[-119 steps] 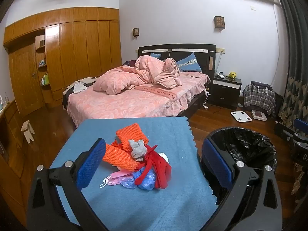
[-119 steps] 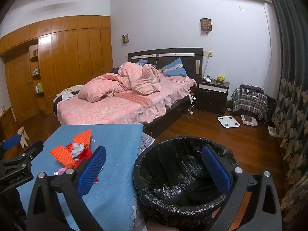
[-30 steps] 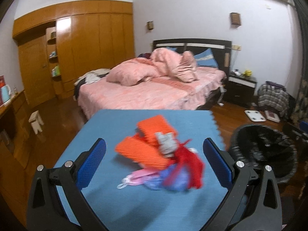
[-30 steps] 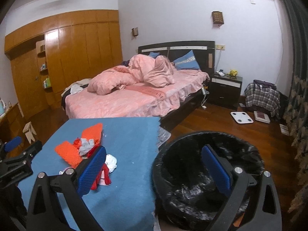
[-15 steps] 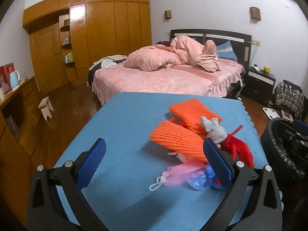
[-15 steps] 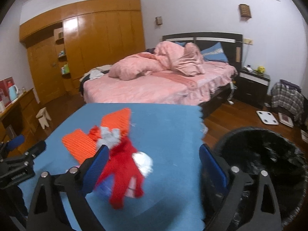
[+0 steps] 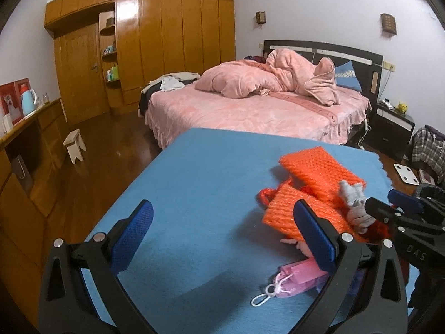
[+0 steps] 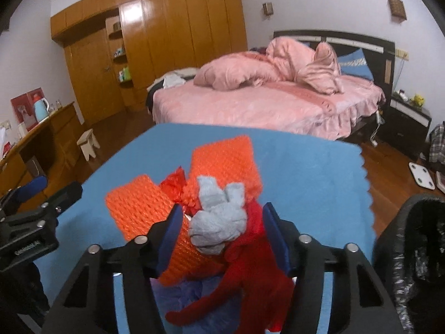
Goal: Collect trash
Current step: 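Grasp the grey glove with the right tool while the left tool grasps the orange mesh bag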
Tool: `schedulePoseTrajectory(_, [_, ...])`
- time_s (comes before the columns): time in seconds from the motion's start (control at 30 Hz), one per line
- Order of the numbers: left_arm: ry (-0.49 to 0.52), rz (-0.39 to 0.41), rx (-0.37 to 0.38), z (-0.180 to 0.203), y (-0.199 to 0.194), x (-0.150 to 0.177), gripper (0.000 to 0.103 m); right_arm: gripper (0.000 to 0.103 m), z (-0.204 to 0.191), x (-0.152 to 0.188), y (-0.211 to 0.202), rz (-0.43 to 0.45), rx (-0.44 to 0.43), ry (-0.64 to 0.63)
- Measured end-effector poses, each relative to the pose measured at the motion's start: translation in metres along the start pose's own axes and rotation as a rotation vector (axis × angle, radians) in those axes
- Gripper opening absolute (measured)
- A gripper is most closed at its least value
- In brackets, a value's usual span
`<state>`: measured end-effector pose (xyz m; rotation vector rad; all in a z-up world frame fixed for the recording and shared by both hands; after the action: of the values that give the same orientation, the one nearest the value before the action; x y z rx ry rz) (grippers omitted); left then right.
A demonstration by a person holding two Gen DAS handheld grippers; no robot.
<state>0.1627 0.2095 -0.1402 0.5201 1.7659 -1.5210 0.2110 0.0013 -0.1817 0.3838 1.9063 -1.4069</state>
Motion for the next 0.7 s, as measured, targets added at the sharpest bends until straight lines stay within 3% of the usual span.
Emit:
schedulePoseTrajectory(0.2, [0.006, -0.034, 0.01, -0.002, 0.015, 0.008, 0.095, 0.056, -0.001, 0.002, 0.02, -0.038, -0.003, -0.006])
schedulePoseTrajectory(0.4, [0.014, -0.07, 0.063, 0.01, 0.024, 0.013, 0.089, 0.047, -0.004, 0.002, 0.024, -0.06, -0.066, -0.007])
schedulePoseTrajectory(0.5, [0.01, -0.091, 0.103, 0.016, 0.029, 0.017, 0.082, 0.046, 0.001, -0.001, 0.018, -0.047, -0.084, 0.012])
schedulePoseTrajectory(0.7, [0.028, -0.122, 0.137, 0.03, 0.035, 0.022, 0.082, 0.046, 0.013, -0.009, -0.001, 0.003, -0.082, 0.039])
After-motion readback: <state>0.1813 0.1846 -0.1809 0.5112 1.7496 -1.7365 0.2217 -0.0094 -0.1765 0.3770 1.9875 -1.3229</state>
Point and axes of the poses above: each gripper's, at about its wrist camera, not at the fingertips, and y roughly the way its jaws point, z to its right, x to its underside, the point moved 7 cm from there along y, roughly the way its jaws point, and after that the axes turned 9 degrees about -z, right-handed, at the moved point
